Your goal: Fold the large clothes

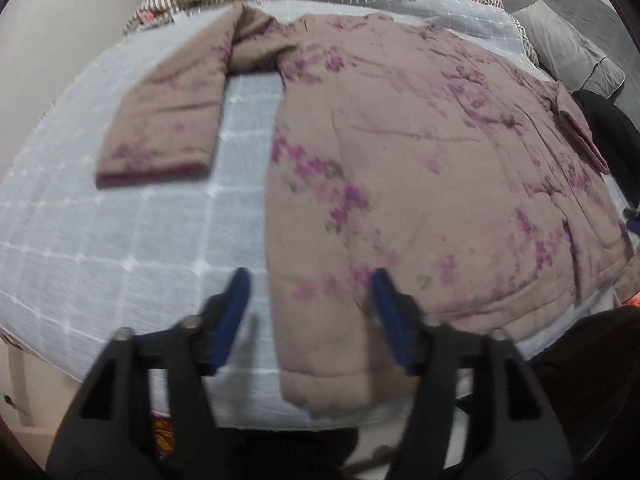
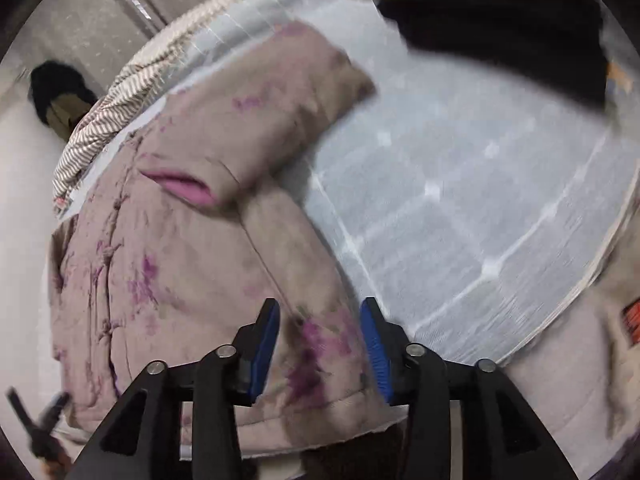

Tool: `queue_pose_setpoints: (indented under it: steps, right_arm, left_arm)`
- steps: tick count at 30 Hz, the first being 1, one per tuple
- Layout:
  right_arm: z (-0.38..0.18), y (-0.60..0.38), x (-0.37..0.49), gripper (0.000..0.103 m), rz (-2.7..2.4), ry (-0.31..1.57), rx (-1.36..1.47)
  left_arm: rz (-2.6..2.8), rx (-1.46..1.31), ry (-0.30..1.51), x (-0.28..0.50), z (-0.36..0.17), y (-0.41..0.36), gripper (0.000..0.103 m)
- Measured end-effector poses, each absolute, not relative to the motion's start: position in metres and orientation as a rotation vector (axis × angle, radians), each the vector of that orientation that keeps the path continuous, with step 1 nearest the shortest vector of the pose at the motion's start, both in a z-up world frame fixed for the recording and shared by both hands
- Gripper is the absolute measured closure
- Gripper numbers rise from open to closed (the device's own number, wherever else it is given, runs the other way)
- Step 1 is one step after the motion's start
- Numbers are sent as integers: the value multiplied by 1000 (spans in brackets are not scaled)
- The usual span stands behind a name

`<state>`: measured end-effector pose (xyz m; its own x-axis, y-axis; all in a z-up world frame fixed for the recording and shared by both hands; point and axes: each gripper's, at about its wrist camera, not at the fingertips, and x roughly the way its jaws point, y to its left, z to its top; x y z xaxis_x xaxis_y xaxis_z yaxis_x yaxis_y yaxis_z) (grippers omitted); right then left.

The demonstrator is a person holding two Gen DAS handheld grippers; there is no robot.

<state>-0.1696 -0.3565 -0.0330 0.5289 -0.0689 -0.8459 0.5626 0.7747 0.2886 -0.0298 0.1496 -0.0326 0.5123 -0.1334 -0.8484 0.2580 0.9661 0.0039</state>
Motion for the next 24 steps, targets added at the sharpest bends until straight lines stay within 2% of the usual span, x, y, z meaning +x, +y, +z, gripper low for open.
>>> queue_pose_setpoints:
  steps: [2,5,12,18,20,22,23,24]
  right_arm:
    - [-16,-349,-165,33,-399,883,561]
    - [5,-333,-150,31,-363,818,540]
    - [26,-283,-80,28,-221,819,548]
    - [-5,-243,-27,23,-103,788,538]
    - [-36,-232,-9,23,-117,909,564]
    - [-46,-224,1,23,-45,946,614]
    - [-44,-221,3,24,-22,936,610]
    - [-42,-219,5,24,-22,931,597]
  left_arm:
    - [-227,147,972,-22,-26,157,27]
    - [-185,164,961,-5,-20,164,18]
    - [-79,292,938,35,-33,176,16]
    - [14,274,968,88,-70,202,16]
    - [13,225,965,100,-84,211,15]
    - [-17,147,921,104,-85,221,15]
    - [-30,132,932,107,-84,224,16]
    - [-25,134,928,109,-81,224,26]
